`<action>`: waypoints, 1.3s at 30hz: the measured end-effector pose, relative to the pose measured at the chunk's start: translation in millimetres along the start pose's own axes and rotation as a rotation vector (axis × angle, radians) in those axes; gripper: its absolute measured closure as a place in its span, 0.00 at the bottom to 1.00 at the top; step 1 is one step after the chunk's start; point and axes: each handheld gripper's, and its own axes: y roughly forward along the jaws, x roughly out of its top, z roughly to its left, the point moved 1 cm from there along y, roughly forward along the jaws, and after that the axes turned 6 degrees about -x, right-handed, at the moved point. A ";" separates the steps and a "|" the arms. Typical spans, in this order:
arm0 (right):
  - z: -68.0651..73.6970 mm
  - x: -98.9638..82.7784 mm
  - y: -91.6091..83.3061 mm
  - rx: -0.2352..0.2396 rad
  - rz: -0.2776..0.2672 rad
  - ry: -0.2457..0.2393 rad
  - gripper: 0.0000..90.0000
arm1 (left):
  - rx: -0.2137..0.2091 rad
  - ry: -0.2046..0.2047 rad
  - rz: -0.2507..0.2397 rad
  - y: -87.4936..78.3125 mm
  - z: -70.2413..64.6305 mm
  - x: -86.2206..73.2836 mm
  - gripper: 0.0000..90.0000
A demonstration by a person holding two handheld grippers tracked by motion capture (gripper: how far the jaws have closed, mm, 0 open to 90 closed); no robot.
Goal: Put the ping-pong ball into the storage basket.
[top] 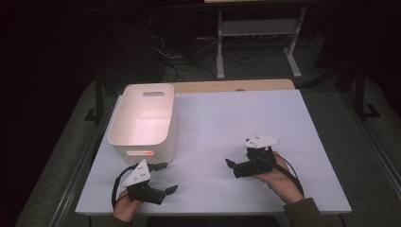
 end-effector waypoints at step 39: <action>-31.2 -71.6 -36.1 -0.083 0.031 0.061 0.00 | 0.026 -0.001 -0.041 -3.9 -1.6 -1.5 0.16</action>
